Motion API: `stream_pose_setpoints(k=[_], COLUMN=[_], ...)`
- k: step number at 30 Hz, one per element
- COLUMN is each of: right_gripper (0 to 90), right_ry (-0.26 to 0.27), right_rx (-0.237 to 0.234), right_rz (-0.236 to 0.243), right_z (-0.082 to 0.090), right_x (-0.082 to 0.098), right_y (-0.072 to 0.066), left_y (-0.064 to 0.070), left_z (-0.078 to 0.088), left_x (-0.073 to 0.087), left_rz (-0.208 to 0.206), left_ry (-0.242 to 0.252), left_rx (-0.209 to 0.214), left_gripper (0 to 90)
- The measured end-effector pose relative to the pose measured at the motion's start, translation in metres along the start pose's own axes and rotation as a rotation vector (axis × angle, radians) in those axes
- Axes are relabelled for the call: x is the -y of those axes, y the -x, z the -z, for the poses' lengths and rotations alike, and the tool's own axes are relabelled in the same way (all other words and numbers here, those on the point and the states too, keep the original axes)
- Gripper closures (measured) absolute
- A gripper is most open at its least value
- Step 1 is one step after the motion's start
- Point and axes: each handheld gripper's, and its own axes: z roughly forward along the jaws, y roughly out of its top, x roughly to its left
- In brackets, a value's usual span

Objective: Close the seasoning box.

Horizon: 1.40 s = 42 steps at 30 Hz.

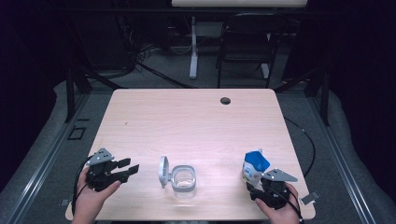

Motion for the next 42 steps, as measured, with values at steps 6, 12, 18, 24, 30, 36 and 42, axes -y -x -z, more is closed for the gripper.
stream_pose_setpoints(k=[6,12,18,24,30,36,42], right_gripper=[39.5,37.3,35.7,40.5,41.3,40.3,37.4], right_ry=[0.04,0.07,0.107,0.093,0.092,0.109,0.108], right_rx=[0.038,0.062,0.086,0.065,-0.041,-0.061,-0.001], right_rz=[-0.009,-0.01,-0.03,-0.013,0.065,0.061,0.06], right_z=[-0.005,-0.01,-0.016,-0.015,-0.016,-0.017,-0.024], right_x=[0.0,0.004,0.006,0.003,0.001,0.004,0.01], right_y=[-0.003,-0.006,-0.01,-0.003,0.017,0.02,0.012], left_y=[-0.002,-0.002,-0.002,-0.004,-0.004,-0.004,-0.006], left_z=[0.001,0.0,0.0,0.001,0.0,-0.001,0.0], left_x=[0.002,0.002,0.003,0.003,0.003,0.004,0.004], left_rz=[0.006,0.009,0.01,0.014,0.013,0.023,0.02], left_ry=[0.001,-0.002,0.003,-0.002,-0.004,0.0,-0.008], left_rx=[-0.003,-0.001,-0.005,-0.002,-0.003,-0.007,-0.007], left_gripper=[52.5,52.5,52.5,52.5,52.5,52.5,52.5])
